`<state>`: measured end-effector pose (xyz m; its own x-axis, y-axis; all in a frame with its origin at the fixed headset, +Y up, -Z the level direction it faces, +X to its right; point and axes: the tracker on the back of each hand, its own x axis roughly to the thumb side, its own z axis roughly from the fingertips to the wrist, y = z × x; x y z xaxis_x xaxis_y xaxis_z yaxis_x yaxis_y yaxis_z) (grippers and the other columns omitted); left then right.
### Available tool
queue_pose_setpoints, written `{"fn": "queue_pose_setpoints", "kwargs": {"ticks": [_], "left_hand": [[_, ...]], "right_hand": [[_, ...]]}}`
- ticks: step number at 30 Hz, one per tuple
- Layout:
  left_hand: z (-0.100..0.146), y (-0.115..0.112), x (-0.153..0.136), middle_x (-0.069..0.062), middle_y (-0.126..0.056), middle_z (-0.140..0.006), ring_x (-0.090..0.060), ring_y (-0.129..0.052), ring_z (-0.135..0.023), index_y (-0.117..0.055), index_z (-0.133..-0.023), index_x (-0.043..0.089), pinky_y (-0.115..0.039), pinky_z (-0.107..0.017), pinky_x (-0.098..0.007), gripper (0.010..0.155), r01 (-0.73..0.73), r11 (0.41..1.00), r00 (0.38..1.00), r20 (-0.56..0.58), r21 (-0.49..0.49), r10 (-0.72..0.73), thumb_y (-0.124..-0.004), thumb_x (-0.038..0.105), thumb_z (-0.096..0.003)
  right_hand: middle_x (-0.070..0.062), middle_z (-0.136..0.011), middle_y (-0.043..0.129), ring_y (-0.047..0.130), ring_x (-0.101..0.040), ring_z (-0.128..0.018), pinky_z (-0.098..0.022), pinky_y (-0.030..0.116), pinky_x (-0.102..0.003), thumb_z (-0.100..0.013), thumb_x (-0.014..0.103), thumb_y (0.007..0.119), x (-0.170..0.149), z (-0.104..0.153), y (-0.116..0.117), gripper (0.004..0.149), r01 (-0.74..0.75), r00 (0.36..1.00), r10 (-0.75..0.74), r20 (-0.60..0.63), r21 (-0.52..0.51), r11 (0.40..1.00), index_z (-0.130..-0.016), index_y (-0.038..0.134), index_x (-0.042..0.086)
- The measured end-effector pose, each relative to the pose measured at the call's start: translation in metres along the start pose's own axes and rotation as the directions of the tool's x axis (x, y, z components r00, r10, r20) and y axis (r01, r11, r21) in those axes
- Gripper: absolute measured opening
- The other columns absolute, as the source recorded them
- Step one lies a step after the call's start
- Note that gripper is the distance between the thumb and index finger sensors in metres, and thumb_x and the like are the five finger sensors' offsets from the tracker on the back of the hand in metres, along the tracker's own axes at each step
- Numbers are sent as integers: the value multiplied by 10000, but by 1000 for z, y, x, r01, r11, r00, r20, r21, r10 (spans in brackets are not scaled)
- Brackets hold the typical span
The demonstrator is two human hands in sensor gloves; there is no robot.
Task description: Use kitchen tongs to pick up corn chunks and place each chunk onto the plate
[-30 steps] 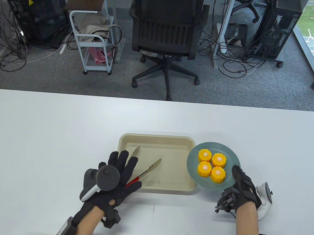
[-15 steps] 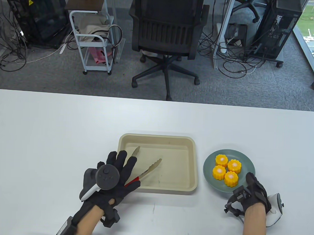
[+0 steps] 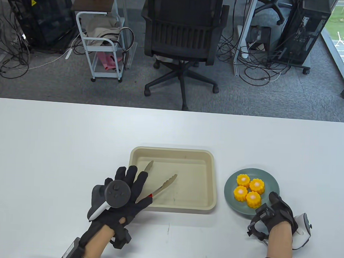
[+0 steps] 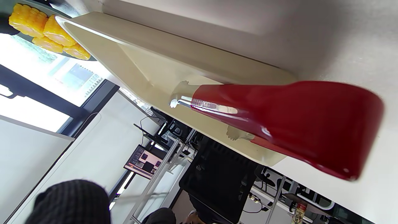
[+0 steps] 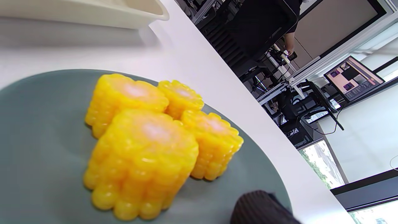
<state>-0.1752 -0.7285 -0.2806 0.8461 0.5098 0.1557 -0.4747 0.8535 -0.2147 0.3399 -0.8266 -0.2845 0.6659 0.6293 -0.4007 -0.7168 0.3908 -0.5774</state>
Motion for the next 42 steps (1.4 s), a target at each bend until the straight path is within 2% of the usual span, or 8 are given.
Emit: {"fn": "queue_pose_setpoints", "kwargs": {"ticks": [10,15,21,24,28,30,37,42], "left_hand": [[1,0,0,-2,-93,-1233,-373,28,-1142,-251,-1133,415,-108,-687,-778,826,11,1000,999,-32,17,-10,-631,662,-443],[2,-1,0,-9,-95,-1232,-374,27,-1141,-251,-1133,412,-113,-689,-776,826,4,1000,1000,-31,10,-4,-631,663,-444],[1,-2,1,-12,-96,-1232,-373,26,-1140,-249,-1133,411,-114,-689,-776,827,8,1000,1000,-25,3,-8,-628,665,-444],[1,-3,1,-14,-96,-1232,-374,26,-1140,-248,-1134,409,-115,-688,-776,828,-1,1000,1000,-24,-6,1,-627,667,-444],[1,-2,1,-15,-94,-1232,-373,27,-1140,-248,-1133,410,-113,-688,-776,829,-8,1000,1000,-27,-3,8,-628,666,-443],[1,-3,1,-17,-94,-1231,-373,30,-1139,-248,-1134,409,-112,-688,-775,829,-15,1000,1000,-25,-3,15,-628,666,-443],[1,-4,4,-13,-94,-1232,-362,33,-1141,-247,-1134,410,-109,-685,-775,830,-30,999,1000,2,-12,30,-627,667,-442],[1,-6,6,-15,-94,-1231,-367,32,-1139,-246,-1134,411,-108,-684,-776,830,-25,1000,1000,17,-18,25,-625,669,-442]], "right_hand": [[-188,-1080,617,628,-454,-907,-660,665,-533,-545,424,633,12,1,-4,624,-179,981,184,57,-70,981,-1072,417,170],[-242,-1107,523,591,-479,-918,-659,652,-546,-519,493,663,29,18,-1,731,-402,867,465,177,-302,864,-1071,354,126],[-247,-1152,337,362,-543,-1009,-666,499,-691,-509,541,632,37,29,4,738,-357,841,458,287,-341,869,-1063,361,135],[-237,-1154,345,325,-533,-1023,-662,417,-720,-507,547,628,43,38,15,722,-410,772,540,334,-389,825,-1060,403,142],[-198,-1161,414,375,-511,-1031,-679,458,-689,-495,557,636,48,61,47,693,-491,599,656,459,-436,754,-1052,477,177],[-157,-1182,427,370,-490,-1054,-695,454,-683,-488,579,643,42,77,73,696,-580,462,715,525,-431,691,-1059,490,213],[-22,-1258,353,279,-429,-1126,-740,383,-681,-468,650,638,-23,133,168,697,-808,-166,702,693,-503,306,-1088,471,379],[14,-1275,294,191,-370,-1148,-746,304,-688,-449,682,628,-78,138,198,732,-836,-422,643,639,-548,-4,-1099,424,413]]}}
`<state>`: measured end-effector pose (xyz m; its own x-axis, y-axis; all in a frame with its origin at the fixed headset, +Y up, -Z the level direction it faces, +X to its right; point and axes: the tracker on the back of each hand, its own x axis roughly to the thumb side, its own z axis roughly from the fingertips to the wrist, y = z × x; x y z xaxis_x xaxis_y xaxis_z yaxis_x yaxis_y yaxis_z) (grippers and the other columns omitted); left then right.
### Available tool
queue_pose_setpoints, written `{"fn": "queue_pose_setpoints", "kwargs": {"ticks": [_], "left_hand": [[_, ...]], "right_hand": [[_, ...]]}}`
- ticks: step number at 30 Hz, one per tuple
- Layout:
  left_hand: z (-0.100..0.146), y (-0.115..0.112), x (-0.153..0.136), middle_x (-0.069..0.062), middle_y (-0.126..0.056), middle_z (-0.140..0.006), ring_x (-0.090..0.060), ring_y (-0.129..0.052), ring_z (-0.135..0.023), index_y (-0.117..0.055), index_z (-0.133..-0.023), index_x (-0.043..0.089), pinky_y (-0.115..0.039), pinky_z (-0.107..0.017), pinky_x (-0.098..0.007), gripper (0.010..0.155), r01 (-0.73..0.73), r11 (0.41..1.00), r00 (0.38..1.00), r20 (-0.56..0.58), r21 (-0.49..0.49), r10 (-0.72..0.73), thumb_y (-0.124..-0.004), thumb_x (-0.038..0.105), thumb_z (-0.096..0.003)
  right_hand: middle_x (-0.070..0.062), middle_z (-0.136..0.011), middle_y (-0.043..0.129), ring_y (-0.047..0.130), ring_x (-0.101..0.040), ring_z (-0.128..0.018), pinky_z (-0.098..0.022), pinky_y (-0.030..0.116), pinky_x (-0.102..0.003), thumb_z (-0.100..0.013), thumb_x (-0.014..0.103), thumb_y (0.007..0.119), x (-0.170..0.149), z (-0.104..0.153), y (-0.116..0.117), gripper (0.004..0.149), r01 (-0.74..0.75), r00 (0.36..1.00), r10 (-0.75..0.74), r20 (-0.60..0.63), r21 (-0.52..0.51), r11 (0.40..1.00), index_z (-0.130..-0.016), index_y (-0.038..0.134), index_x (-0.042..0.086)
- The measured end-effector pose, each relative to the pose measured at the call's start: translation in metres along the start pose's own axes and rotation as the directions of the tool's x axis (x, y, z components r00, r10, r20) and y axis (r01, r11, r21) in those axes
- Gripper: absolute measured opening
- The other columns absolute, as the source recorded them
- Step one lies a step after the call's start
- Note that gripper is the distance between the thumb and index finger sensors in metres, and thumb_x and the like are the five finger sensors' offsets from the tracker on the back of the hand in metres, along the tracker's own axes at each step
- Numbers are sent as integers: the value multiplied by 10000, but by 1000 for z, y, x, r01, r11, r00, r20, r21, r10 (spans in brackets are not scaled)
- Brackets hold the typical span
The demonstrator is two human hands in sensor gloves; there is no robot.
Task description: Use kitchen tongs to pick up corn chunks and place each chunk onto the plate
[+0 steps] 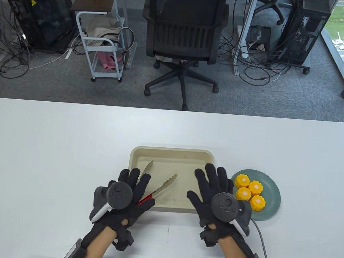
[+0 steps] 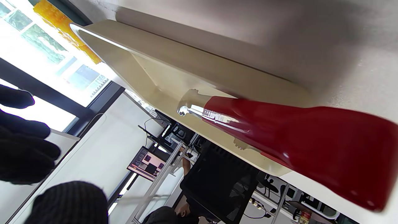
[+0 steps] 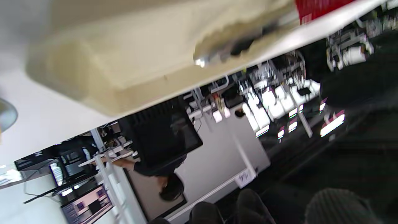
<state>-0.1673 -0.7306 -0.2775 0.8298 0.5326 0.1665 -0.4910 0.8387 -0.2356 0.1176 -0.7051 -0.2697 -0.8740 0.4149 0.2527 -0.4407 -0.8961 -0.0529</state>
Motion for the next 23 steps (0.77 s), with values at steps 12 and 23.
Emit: {"fn": "queue_pose_setpoints", "kwargs": {"ticks": [12,23], "left_hand": [[-2,-5,3,-18,-87,-1230,-368,43,-1135,-242,-1134,410,-98,-681,-775,832,-8,999,1000,22,-37,9,-625,670,-442],[-2,-7,4,-26,-90,-1230,-371,37,-1135,-234,-1135,402,-107,-681,-775,840,-12,999,1000,19,-45,13,-619,676,-441]], "right_hand": [[-1,-1274,260,153,-370,-1145,-737,238,-698,-445,685,627,2,-1,16,746,20,1000,-21,2,59,998,-1102,414,400],[-1,-1276,277,178,-369,-1152,-736,238,-704,-443,688,626,7,0,16,743,15,1000,-16,22,54,998,-1099,433,398]]}}
